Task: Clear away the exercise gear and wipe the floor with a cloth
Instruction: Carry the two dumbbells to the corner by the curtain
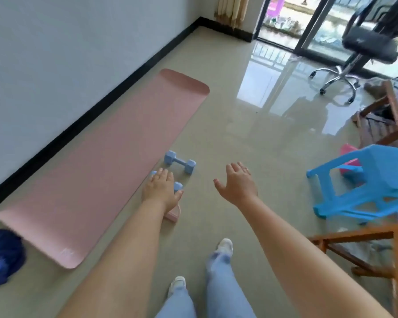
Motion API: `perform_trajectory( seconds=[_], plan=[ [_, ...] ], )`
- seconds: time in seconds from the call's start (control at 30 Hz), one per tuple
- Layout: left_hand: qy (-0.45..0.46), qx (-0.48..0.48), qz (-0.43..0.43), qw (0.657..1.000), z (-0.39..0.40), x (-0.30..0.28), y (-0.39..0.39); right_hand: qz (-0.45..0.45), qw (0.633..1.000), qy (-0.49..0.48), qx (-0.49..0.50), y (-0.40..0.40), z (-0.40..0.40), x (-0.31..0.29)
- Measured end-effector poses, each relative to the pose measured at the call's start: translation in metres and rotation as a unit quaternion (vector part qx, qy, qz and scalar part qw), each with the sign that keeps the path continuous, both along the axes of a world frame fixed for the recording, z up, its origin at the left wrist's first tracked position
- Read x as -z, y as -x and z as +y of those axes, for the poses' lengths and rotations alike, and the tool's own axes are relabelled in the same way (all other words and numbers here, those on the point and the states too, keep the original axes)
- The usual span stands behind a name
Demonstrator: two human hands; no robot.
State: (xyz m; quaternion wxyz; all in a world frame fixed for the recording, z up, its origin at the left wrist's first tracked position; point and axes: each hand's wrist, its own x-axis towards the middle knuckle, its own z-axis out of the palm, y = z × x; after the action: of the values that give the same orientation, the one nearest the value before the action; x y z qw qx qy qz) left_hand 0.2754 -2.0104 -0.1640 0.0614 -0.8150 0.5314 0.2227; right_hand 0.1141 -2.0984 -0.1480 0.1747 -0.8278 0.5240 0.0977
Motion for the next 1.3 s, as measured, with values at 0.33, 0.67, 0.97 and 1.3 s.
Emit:
perform_trajectory(
  seconds=[0.33, 0.67, 0.97, 1.3],
  plan=[
    [-0.054, -0.246, 0.078, 0.965, -0.170, 0.111, -0.057, 0.070, 0.983, -0.060, -0.160, -0.096, -0.238, 0.094],
    [-0.068, -0.435, 0.141, 0.886, -0.260, 0.242, -0.136, 0.099, 0.961, -0.142, -0.214, -0.228, -0.346, 0.233],
    [-0.113, -0.612, 0.190, 0.759, -0.298, 0.470, -0.161, 0.149, 0.945, -0.203, -0.207, -0.288, -0.378, 0.477],
    [-0.120, -0.735, 0.156, 0.649, -0.316, 0.691, -0.198, 0.217, 0.919, -0.173, -0.281, -0.345, -0.405, 0.707]
  ],
)
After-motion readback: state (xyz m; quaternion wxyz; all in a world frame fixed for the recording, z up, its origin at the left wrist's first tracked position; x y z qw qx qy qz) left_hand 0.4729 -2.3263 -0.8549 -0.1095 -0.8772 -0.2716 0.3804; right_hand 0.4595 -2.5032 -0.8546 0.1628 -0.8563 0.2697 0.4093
